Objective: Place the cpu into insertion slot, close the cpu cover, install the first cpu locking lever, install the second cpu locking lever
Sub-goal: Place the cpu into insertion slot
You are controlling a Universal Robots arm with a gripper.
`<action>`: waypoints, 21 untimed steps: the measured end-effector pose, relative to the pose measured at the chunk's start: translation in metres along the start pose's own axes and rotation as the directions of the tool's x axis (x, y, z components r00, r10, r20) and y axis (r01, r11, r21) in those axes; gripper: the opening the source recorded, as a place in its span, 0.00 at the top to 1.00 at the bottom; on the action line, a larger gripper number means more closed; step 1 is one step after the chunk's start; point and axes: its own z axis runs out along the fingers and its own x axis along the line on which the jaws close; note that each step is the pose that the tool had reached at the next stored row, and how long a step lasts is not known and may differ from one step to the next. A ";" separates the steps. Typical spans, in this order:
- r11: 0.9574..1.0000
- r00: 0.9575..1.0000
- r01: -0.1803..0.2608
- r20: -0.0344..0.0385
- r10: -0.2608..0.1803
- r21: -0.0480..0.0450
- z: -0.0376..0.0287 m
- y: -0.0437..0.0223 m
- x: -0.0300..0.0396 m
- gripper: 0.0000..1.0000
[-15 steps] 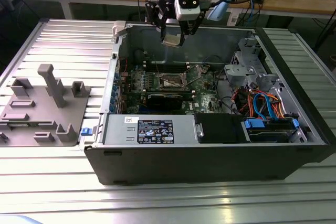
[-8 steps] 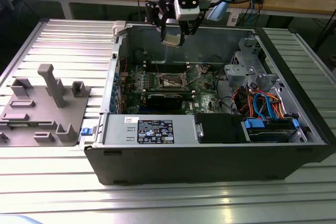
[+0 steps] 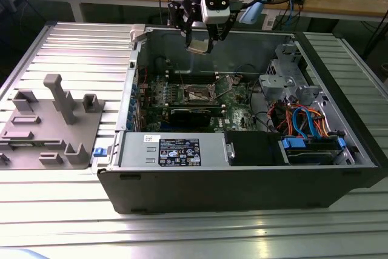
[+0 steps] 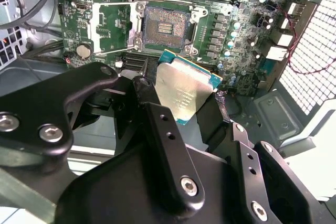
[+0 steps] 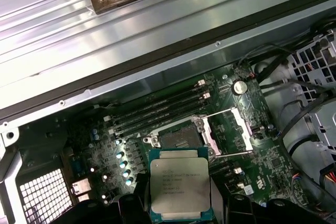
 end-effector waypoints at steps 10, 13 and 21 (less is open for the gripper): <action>1.000 1.000 -0.015 0.001 0.015 0.000 0.0000 0.0000 0.0000 0.45; 1.000 1.000 -0.020 0.002 0.020 0.000 0.0000 0.0000 0.0000 0.45; 0.999 0.999 -0.042 0.004 0.042 -0.001 0.0001 0.0000 0.0000 0.45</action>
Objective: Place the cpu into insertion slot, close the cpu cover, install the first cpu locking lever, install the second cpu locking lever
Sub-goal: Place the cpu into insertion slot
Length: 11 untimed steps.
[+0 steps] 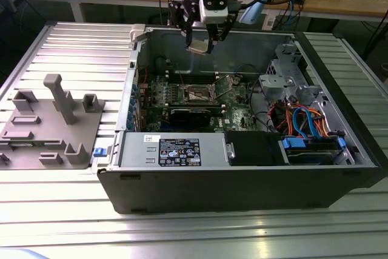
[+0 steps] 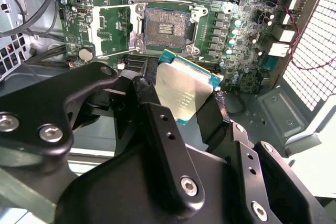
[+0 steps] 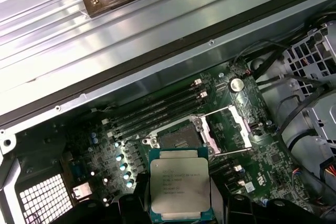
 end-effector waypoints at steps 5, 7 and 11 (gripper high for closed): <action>1.000 1.000 -0.012 0.001 0.012 0.000 0.0000 0.0000 0.0000 0.45; 1.000 1.000 -0.016 0.001 0.016 0.000 0.0001 0.0000 0.0000 0.45; 1.000 1.000 -0.022 0.002 0.022 0.000 0.0001 0.0000 0.0000 0.45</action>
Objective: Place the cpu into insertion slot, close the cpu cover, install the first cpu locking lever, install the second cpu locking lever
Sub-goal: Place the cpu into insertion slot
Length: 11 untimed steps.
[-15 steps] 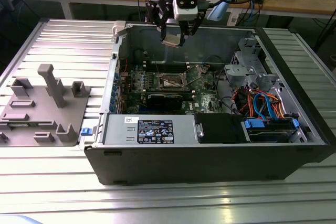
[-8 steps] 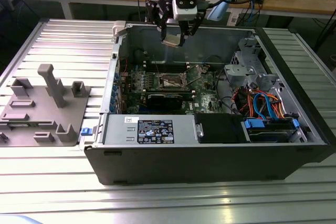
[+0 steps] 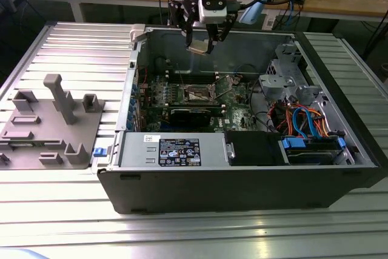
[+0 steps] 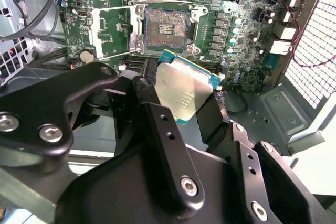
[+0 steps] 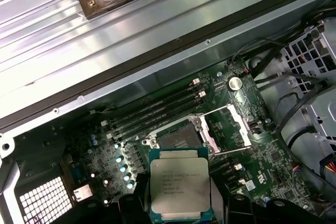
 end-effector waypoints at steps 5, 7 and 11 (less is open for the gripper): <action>1.000 1.000 -0.008 0.001 0.008 0.000 0.0001 0.0000 0.0000 0.45; 1.000 1.000 -0.013 0.001 0.013 0.000 0.0001 0.0000 0.0000 0.45; 1.000 1.000 -0.022 0.002 0.022 0.000 0.0002 0.0000 0.0000 0.45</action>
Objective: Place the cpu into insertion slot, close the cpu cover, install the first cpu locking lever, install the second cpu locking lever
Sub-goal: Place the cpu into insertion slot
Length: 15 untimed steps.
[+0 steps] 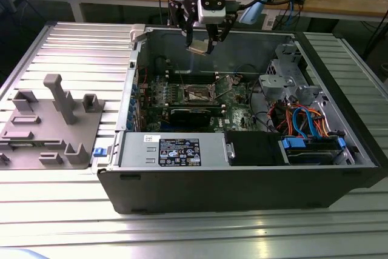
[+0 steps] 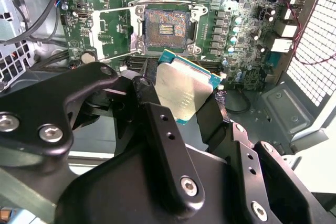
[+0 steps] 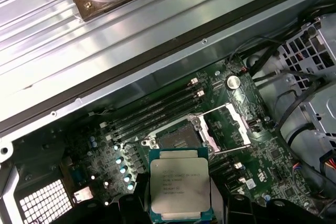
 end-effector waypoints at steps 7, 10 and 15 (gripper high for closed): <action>1.000 1.000 -0.014 0.001 0.014 0.000 0.0001 0.0000 0.0000 0.45; 1.000 1.000 -0.019 0.002 0.019 0.000 0.0001 0.0000 0.0000 0.45; 1.000 1.000 -0.027 0.002 0.027 -0.001 0.0002 0.0000 0.0000 0.45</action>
